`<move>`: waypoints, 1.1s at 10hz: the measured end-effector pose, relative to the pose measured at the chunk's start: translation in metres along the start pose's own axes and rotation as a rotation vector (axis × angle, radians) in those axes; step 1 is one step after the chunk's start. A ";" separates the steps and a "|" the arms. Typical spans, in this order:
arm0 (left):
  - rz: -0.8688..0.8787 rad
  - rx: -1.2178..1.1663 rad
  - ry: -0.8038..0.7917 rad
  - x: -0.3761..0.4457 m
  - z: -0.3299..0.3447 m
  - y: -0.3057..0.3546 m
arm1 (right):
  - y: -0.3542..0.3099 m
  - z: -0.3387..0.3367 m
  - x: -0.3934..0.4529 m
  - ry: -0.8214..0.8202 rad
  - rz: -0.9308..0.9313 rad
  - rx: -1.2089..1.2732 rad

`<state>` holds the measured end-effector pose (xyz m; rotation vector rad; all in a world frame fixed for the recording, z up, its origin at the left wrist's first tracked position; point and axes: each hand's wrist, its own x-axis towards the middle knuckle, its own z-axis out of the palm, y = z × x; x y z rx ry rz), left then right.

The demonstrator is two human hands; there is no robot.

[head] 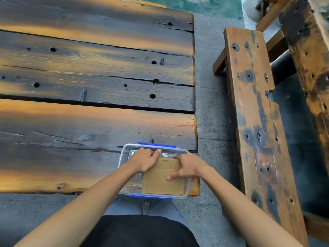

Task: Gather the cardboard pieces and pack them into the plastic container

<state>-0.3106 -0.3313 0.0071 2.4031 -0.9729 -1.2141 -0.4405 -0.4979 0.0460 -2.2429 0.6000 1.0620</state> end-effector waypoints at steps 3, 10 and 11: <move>0.013 0.062 0.014 0.003 -0.002 0.002 | -0.004 -0.002 -0.005 -0.022 0.007 0.016; -0.087 -0.159 0.020 -0.005 -0.026 -0.006 | -0.015 -0.022 0.014 0.123 -0.056 -0.162; -0.056 -0.167 0.048 -0.011 -0.035 -0.010 | -0.012 -0.024 0.013 0.157 -0.073 -0.201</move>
